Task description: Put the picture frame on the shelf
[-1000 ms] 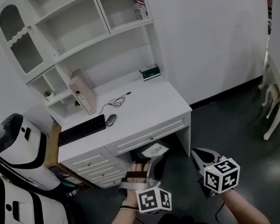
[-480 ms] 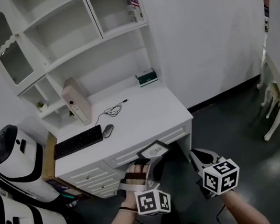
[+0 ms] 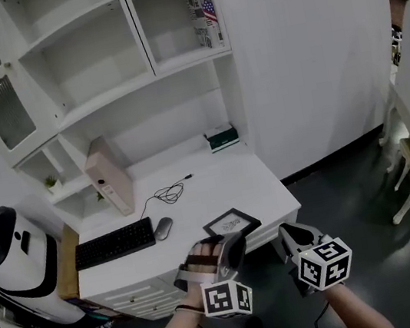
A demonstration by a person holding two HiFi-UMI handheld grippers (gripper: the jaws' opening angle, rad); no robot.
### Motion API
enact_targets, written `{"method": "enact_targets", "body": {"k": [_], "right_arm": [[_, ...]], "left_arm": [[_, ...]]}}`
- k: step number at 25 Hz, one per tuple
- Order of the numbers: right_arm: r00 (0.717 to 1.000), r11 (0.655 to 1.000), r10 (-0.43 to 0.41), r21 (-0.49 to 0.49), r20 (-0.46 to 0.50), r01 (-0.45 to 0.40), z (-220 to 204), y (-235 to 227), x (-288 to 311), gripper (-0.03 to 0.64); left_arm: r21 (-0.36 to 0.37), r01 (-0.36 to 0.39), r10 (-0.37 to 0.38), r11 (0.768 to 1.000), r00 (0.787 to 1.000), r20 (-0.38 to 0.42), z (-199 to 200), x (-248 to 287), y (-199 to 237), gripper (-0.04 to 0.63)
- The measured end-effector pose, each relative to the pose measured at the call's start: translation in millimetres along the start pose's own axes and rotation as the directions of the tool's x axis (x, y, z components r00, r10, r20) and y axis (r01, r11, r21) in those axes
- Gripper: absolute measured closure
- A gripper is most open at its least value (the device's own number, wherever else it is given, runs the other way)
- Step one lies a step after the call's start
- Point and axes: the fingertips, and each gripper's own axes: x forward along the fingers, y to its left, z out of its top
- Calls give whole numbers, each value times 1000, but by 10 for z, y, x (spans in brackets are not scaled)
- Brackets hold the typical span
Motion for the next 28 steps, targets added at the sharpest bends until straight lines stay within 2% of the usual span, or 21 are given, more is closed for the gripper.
{"method": "enact_targets", "body": {"k": [7, 12, 18, 28], "right_arm": [[999, 999, -28, -23, 43, 29, 398, 22, 630, 615], [996, 998, -54, -24, 65, 56, 572, 22, 881, 615], [995, 998, -56, -31, 77, 59, 745, 10, 1055, 615], [991, 993, -35, -106, 125, 49, 1223, -131, 1364, 615]], "left_arm": [[60, -24, 21, 998, 999, 49, -403, 383, 579, 529], [100, -49, 41, 994, 995, 88, -552, 560, 894, 529], [141, -78, 61, 987, 991, 121, -586, 745, 1232, 529], [211, -130, 91, 969, 979, 184, -458, 1107, 1743, 529]]}}
